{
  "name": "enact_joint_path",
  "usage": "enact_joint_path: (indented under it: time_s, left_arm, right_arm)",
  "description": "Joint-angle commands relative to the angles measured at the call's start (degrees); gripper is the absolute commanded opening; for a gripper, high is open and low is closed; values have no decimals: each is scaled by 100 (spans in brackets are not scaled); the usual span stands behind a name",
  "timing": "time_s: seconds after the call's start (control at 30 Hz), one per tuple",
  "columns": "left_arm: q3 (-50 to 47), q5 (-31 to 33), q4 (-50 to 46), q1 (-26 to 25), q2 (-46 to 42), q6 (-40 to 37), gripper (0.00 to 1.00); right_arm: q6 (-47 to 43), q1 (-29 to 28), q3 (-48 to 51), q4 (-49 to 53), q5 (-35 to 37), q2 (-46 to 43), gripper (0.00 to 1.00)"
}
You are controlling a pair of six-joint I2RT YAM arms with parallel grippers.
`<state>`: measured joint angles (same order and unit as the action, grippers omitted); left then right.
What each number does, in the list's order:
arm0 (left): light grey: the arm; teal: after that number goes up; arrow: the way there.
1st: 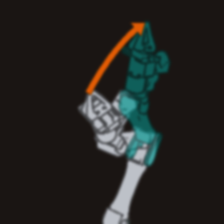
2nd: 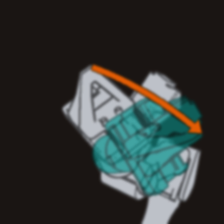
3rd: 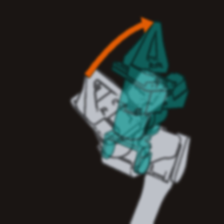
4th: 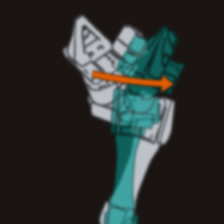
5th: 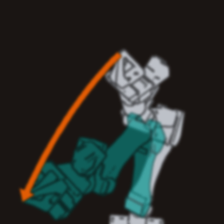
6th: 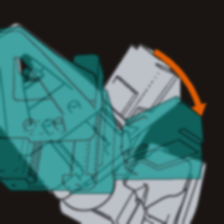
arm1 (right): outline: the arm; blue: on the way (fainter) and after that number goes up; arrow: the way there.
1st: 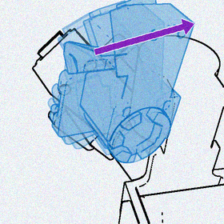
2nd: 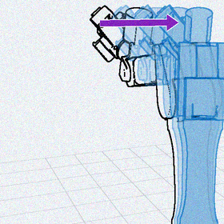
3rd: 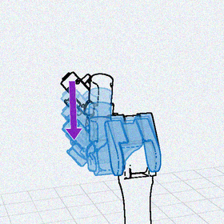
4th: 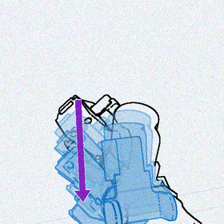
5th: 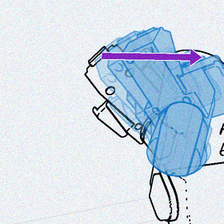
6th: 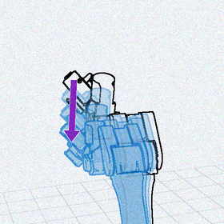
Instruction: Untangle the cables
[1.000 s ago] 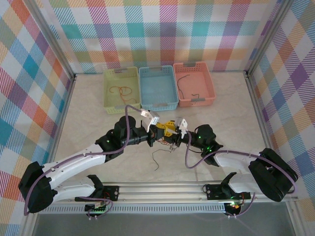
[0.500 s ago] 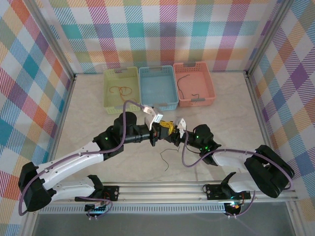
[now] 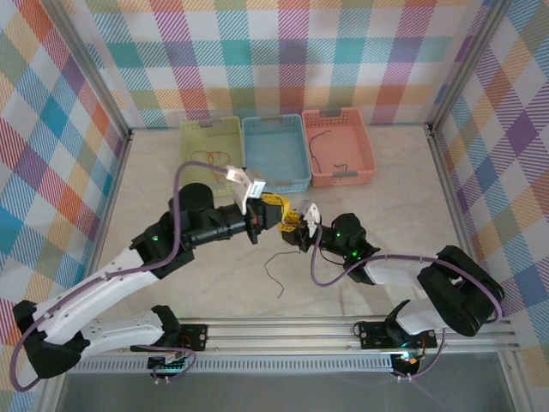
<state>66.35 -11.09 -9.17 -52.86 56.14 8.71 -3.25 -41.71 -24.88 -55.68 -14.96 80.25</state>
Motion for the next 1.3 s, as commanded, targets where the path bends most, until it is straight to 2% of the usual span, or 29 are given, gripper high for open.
enact_joint_path:
  time_s: [0.0,0.4,0.73,0.83,0.93,1.17,1.27]
  left_arm:
    - [645,335,-137,-66,-323,-152,0]
    - [1517,468,-484,-66,-260,-215,0]
    - [1460,2053,-951,97,226,-308,0]
    - [1593,2337,-956,346,513,-258,0]
    - [1769,2325,-937,749,907,-86,0]
    - [2502,1650,-779,1779,2344,590,0]
    - [3344,1645,-998,2077,3225,562,0]
  right_arm:
    - [104,-9,-163,428,99,167,34]
    - [122,-15,-295,688,162,231,33]
    - [195,-1,-293,1276,1731,-25,34]
    - [255,4,-228,1279,2067,-101,34]
    - [309,23,-202,1335,2345,-132,35]
    - [369,59,-166,1393,2529,-233,34]
    - [379,76,-42,1242,2525,-343,34]
